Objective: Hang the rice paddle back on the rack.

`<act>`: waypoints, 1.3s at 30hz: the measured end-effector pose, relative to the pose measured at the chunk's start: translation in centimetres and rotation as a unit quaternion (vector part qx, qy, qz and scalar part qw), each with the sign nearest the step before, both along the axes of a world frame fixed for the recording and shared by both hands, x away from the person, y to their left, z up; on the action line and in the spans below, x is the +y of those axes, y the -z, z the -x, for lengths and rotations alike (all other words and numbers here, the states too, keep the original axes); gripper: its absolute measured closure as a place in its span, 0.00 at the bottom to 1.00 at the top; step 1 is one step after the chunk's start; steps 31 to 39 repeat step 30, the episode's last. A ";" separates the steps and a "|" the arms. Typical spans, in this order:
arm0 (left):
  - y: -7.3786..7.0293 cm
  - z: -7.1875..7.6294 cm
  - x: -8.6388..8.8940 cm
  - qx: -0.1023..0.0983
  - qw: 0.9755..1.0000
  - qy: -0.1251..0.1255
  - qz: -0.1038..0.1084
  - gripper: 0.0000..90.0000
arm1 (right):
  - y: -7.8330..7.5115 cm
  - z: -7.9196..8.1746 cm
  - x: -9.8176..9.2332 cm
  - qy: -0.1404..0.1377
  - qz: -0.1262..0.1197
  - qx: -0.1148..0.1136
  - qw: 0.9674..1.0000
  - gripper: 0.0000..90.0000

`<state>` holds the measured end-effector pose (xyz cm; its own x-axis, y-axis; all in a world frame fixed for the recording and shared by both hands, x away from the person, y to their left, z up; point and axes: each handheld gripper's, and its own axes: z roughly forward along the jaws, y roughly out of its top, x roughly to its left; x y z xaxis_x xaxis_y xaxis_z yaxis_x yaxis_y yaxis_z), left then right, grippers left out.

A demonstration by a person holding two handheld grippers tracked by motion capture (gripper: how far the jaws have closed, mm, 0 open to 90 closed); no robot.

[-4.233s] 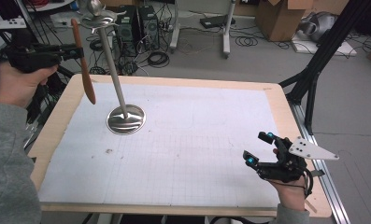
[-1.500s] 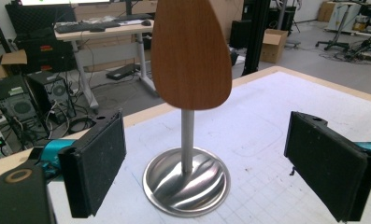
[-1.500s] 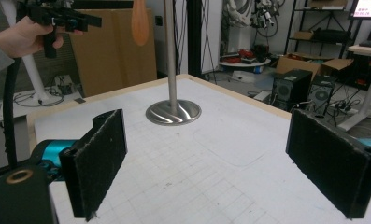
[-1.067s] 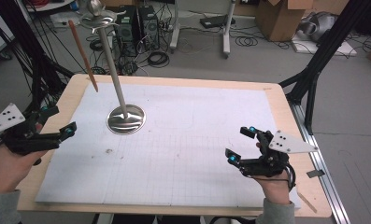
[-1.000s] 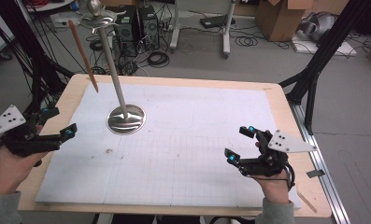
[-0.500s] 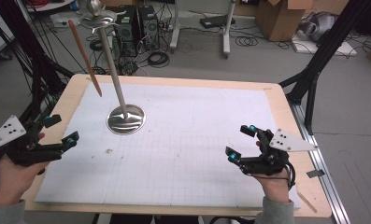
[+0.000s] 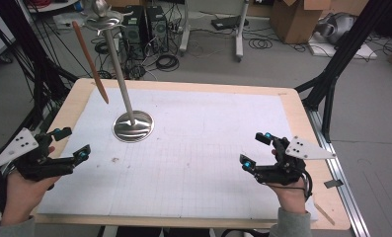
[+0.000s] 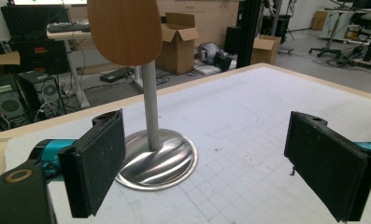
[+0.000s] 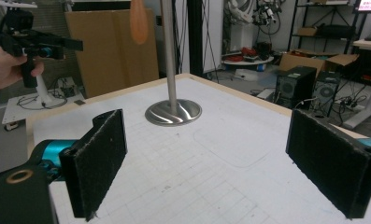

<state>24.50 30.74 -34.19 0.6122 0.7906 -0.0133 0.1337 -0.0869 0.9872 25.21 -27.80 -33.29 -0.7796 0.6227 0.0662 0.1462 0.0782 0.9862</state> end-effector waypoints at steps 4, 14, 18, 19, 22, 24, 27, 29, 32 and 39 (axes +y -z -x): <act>0.3 0.2 -0.2 0.000 1.000 -0.004 0.004 0.15 | 0.3 -0.2 -0.4 0.006 -0.004 0.004 1.000 0.13; 0.6 0.4 0.3 0.004 1.000 -0.009 0.016 0.15 | 0.7 -0.4 -0.8 0.017 -0.004 0.011 1.000 0.13; 1.1 0.8 0.9 0.006 1.000 -0.018 0.017 0.15 | 1.0 -0.6 -1.2 0.026 -0.002 0.007 1.000 0.13; 1.2 0.8 1.1 0.008 1.000 -0.022 0.018 0.15 | 1.0 -0.6 -1.3 0.028 -0.004 0.009 1.000 0.13; 1.3 0.9 1.6 0.007 0.999 -0.030 0.021 0.15 | 1.2 -0.6 -1.6 0.039 -0.005 0.010 0.999 0.13; 1.4 0.9 1.7 0.007 0.999 -0.037 0.019 0.15 | 1.5 -0.7 -1.8 0.046 -0.006 0.012 0.999 0.13; 1.7 0.9 1.7 0.010 0.999 -0.042 0.016 0.15 | 1.6 -0.8 -1.9 0.051 -0.007 0.015 0.999 0.13; 1.9 0.8 1.6 0.015 0.999 -0.046 0.011 0.15 | 1.6 -0.8 -1.9 0.050 -0.007 0.017 0.999 0.13; 2.0 0.7 1.5 0.017 0.999 -0.048 0.011 0.15 | 1.6 -0.8 -1.8 0.049 -0.007 0.016 0.999 0.13; 2.0 0.7 1.5 0.017 0.999 -0.048 0.011 0.15 | 1.6 -0.8 -1.8 0.049 -0.007 0.016 0.999 0.13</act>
